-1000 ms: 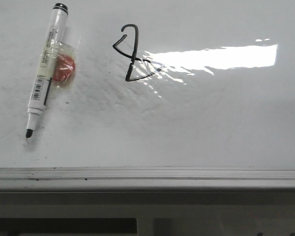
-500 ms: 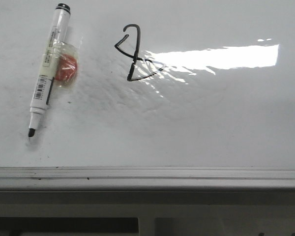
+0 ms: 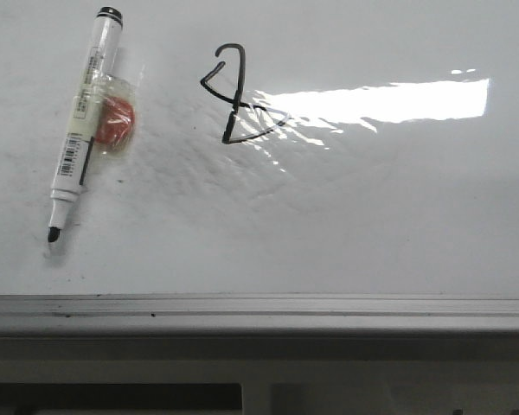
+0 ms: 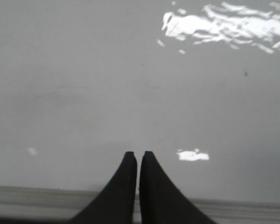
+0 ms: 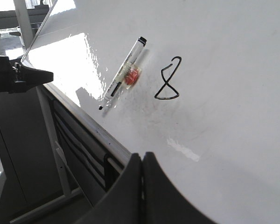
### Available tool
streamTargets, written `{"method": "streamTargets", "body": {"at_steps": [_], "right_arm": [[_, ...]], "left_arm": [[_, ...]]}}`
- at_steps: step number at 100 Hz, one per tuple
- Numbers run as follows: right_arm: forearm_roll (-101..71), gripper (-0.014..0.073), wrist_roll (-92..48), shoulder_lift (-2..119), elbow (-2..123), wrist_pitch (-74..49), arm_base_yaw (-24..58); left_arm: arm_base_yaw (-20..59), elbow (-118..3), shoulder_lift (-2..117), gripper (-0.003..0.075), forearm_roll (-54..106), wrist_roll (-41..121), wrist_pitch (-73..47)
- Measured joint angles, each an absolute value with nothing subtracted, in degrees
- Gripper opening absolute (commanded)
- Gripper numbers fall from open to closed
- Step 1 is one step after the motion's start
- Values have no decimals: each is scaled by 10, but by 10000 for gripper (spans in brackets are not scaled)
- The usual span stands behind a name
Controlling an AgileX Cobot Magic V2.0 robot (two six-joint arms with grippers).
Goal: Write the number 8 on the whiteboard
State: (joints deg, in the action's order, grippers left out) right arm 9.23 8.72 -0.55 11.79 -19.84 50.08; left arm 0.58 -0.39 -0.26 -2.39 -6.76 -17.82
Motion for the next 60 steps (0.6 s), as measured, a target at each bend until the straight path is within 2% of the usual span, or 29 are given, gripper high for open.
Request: {"method": "streamTargets", "body": {"at_steps": [60], "right_arm": [[92,-69,87,-5,118,-198,501]], "left_arm": [[-9,-4,-3,-20,-22,-41,-190]]}}
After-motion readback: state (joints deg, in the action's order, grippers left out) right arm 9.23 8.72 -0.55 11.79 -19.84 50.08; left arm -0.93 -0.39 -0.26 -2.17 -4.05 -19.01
